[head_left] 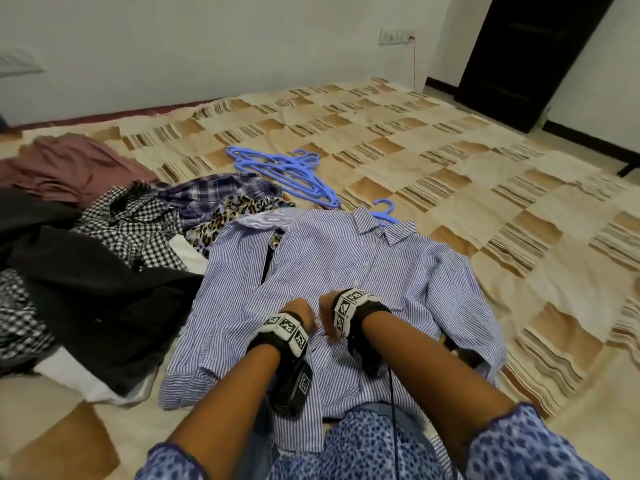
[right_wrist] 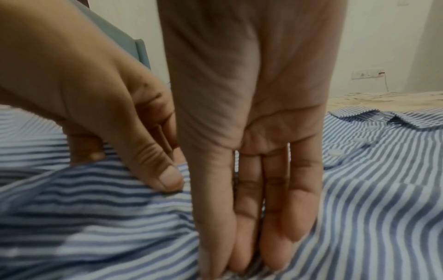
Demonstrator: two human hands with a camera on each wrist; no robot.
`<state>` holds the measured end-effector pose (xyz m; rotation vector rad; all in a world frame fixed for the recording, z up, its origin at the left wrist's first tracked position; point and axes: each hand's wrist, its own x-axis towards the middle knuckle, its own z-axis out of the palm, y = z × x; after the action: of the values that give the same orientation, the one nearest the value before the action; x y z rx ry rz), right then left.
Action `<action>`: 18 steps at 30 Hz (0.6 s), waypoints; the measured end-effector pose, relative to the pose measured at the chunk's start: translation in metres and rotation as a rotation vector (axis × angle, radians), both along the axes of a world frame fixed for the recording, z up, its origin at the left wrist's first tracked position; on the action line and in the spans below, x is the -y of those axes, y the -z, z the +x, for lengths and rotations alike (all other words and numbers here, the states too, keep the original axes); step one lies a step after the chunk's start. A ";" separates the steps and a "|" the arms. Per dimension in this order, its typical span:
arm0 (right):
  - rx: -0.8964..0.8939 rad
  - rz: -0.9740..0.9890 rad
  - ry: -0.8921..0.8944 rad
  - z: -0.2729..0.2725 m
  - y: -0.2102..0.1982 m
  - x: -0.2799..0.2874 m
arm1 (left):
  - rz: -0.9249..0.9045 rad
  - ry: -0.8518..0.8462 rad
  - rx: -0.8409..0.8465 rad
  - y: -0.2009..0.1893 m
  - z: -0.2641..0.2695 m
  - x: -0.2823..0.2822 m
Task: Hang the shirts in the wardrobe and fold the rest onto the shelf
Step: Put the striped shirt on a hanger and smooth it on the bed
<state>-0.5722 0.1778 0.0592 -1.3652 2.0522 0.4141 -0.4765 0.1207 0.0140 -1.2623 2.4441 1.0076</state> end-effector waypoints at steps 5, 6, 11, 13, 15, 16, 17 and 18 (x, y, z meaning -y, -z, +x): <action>0.069 -0.103 0.071 0.006 -0.017 -0.005 | 0.078 -0.077 -0.204 -0.006 0.009 -0.005; 0.088 -0.142 0.113 0.009 -0.027 -0.008 | 0.091 -0.096 -0.275 -0.008 0.012 -0.006; 0.060 -0.422 0.346 0.014 -0.058 -0.036 | 0.137 -0.142 -0.586 -0.027 0.023 -0.020; 0.057 -0.506 0.431 0.019 -0.061 -0.046 | 0.155 -0.141 -0.590 -0.034 0.027 -0.025; 0.129 -0.591 0.523 0.024 -0.063 -0.053 | 0.184 -0.156 -0.594 -0.038 0.031 -0.027; 0.215 -0.614 0.592 0.026 -0.063 -0.056 | 0.180 -0.167 -0.598 -0.040 0.033 -0.026; 0.313 -0.653 0.660 0.026 -0.061 -0.058 | 0.167 -0.177 -0.606 -0.043 0.036 -0.026; 0.404 -0.678 0.737 0.027 -0.060 -0.060 | 0.154 -0.182 -0.616 -0.046 0.038 -0.026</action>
<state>-0.5449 0.2375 0.1192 -0.8024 2.2207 -0.8646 -0.4382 0.1469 0.0598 -1.2803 2.6187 1.8271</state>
